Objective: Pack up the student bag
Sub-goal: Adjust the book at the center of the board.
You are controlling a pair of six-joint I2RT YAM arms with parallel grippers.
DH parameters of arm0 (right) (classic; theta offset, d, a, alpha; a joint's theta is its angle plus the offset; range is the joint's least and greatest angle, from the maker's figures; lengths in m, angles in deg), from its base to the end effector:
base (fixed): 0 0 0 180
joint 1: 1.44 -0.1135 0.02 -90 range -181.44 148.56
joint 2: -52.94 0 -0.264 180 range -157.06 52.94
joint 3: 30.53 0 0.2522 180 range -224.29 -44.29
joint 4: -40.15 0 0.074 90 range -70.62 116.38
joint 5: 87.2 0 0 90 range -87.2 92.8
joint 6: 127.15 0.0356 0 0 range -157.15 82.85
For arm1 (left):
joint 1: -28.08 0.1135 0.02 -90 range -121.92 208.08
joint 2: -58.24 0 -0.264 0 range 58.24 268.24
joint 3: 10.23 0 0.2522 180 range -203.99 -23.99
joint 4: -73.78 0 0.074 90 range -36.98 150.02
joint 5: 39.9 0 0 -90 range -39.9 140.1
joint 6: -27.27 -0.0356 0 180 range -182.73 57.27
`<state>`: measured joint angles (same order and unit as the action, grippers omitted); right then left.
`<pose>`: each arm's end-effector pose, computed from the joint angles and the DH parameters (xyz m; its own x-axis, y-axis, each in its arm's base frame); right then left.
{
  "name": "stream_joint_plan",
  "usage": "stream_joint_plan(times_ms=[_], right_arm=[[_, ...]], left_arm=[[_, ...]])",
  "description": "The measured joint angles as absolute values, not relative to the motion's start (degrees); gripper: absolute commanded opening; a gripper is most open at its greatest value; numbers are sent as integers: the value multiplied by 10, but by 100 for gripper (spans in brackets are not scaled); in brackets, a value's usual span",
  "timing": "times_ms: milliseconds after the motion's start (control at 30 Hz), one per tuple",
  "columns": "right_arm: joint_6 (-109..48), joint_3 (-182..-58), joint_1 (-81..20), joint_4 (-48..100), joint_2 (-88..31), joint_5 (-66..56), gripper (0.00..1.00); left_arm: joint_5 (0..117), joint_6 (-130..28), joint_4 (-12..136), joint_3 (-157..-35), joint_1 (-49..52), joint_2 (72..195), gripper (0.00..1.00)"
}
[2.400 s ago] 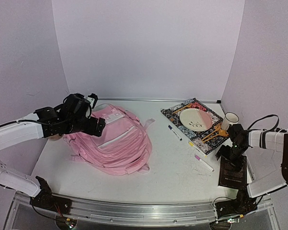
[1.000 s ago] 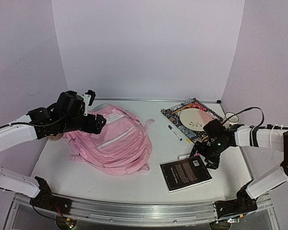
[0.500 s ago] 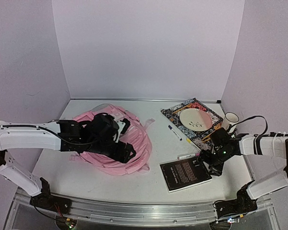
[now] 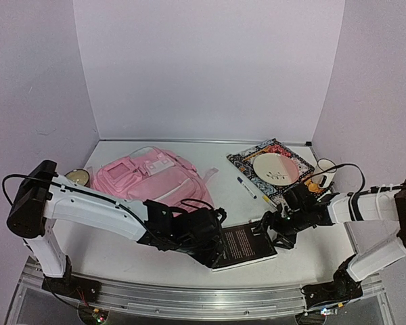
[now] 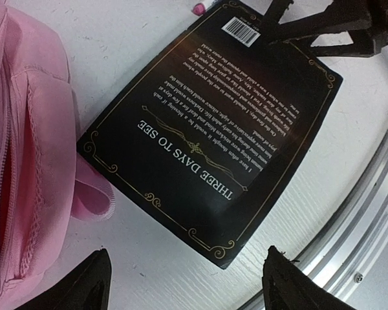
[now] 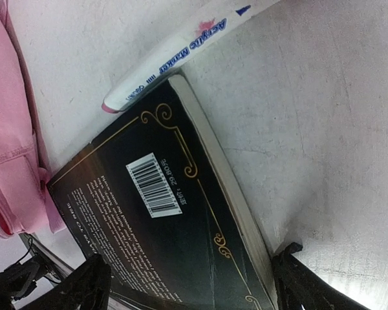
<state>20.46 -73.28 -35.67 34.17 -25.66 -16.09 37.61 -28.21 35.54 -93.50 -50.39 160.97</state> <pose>0.2023 0.1516 0.1528 -0.9132 0.3450 -0.2168 0.0737 0.6631 0.7449 0.0823 -0.3650 0.1951 -0.6682 0.5076 -0.5439 0.6734 0.7234 -0.1522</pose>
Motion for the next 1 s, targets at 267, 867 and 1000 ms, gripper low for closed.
stream_joint_plan(times_ms=[267,867,1000], right_arm=[[137,-776,-362,301,-266,-138,96],[-27,-950,-360,265,-435,-107,93],[-43,-952,-359,265,-437,-110,92]], left_arm=[[348,-255,350,-940,-529,1640,83],[328,-237,331,-969,-549,1732,86],[318,-235,329,-979,-548,1740,84]])
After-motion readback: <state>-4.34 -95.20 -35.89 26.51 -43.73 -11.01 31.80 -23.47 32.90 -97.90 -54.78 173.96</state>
